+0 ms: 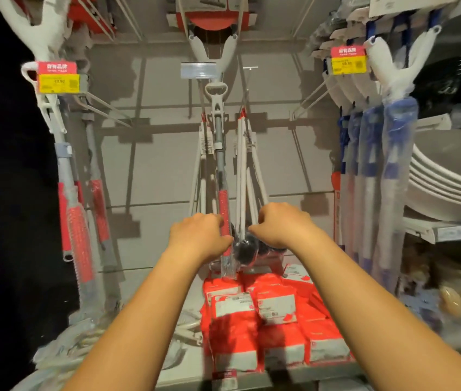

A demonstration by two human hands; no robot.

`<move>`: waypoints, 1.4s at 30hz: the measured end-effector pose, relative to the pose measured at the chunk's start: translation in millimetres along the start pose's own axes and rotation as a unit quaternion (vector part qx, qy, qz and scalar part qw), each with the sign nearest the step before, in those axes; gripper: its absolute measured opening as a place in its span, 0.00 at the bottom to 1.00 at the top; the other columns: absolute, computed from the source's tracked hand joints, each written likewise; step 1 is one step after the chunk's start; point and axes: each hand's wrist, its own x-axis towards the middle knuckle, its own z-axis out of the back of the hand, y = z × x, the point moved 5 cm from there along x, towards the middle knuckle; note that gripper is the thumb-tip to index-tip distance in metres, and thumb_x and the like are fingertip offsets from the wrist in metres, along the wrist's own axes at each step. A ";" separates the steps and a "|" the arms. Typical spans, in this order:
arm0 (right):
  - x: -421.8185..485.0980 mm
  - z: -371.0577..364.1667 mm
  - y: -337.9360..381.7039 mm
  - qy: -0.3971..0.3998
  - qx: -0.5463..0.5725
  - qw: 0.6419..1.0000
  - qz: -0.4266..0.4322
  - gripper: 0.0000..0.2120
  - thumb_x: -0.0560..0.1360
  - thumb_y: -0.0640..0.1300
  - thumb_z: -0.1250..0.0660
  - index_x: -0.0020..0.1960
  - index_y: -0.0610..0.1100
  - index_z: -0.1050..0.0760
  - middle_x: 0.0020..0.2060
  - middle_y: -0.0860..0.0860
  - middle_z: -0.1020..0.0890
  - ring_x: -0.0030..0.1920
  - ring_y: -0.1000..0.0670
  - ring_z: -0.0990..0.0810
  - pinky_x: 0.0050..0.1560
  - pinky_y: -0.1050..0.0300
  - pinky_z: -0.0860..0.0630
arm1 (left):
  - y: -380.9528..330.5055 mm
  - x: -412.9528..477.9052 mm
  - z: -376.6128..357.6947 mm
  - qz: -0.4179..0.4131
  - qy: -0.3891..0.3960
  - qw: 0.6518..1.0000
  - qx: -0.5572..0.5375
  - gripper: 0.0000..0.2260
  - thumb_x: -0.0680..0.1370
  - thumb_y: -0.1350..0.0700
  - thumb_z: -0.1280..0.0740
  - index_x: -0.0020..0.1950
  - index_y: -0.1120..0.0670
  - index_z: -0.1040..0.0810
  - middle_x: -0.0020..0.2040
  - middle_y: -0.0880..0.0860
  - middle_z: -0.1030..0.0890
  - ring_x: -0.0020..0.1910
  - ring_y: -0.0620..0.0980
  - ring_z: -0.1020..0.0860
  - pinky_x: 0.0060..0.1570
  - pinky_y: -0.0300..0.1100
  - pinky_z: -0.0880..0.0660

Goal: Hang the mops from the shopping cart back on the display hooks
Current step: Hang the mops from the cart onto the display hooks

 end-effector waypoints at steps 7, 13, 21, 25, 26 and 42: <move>-81.0 -16.5 3.0 -0.009 0.032 0.998 -0.044 0.13 0.75 0.54 0.38 0.51 0.46 0.24 0.53 0.44 0.20 0.54 0.41 0.22 0.45 0.53 0.30 | -9.9 -70.0 1.6 -0.049 -0.020 0.998 -0.044 0.16 0.77 0.43 0.38 0.60 0.48 0.24 0.57 0.53 0.20 0.58 0.57 0.23 0.50 0.46 0.27; -160.8 -40.3 7.4 0.024 -0.004 0.993 -0.119 0.19 0.76 0.55 0.40 0.62 0.47 0.25 0.59 0.46 0.22 0.58 0.43 0.24 0.50 0.52 0.29 | 14.9 -134.4 -29.0 -0.086 0.059 0.993 -0.048 0.18 0.78 0.42 0.39 0.64 0.47 0.26 0.61 0.51 0.21 0.60 0.55 0.24 0.53 0.46 0.27; -262.0 -61.4 27.2 0.046 0.005 0.978 -0.201 0.17 0.76 0.56 0.39 0.57 0.47 0.24 0.58 0.46 0.21 0.58 0.43 0.24 0.51 0.52 0.28 | 12.3 -209.8 -50.2 -0.154 0.124 0.975 -0.105 0.19 0.77 0.43 0.38 0.66 0.47 0.26 0.63 0.51 0.22 0.62 0.55 0.25 0.55 0.47 0.28; -306.1 -51.6 15.4 0.035 -0.010 0.968 -0.250 0.19 0.76 0.58 0.40 0.59 0.47 0.25 0.58 0.45 0.22 0.57 0.42 0.24 0.51 0.51 0.28 | -10.2 -237.1 -49.8 -0.191 0.137 0.966 -0.108 0.20 0.77 0.42 0.39 0.66 0.47 0.27 0.63 0.52 0.22 0.62 0.56 0.25 0.53 0.47 0.28; -317.8 -47.2 11.1 0.031 -0.012 0.965 -0.261 0.19 0.76 0.58 0.40 0.59 0.47 0.25 0.57 0.45 0.21 0.57 0.42 0.23 0.50 0.51 0.27 | -18.5 -244.4 -47.2 -0.202 0.139 0.963 -0.109 0.20 0.78 0.42 0.38 0.66 0.48 0.27 0.63 0.53 0.22 0.62 0.56 0.25 0.53 0.46 0.28; -581.5 33.2 -141.1 0.006 0.003 0.905 -0.425 0.15 0.76 0.58 0.39 0.54 0.48 0.25 0.57 0.46 0.21 0.58 0.42 0.24 0.48 0.53 0.29 | -267.7 -420.1 -15.9 -0.356 0.176 0.906 -0.149 0.21 0.77 0.40 0.39 0.67 0.47 0.27 0.64 0.52 0.23 0.64 0.56 0.26 0.56 0.47 0.28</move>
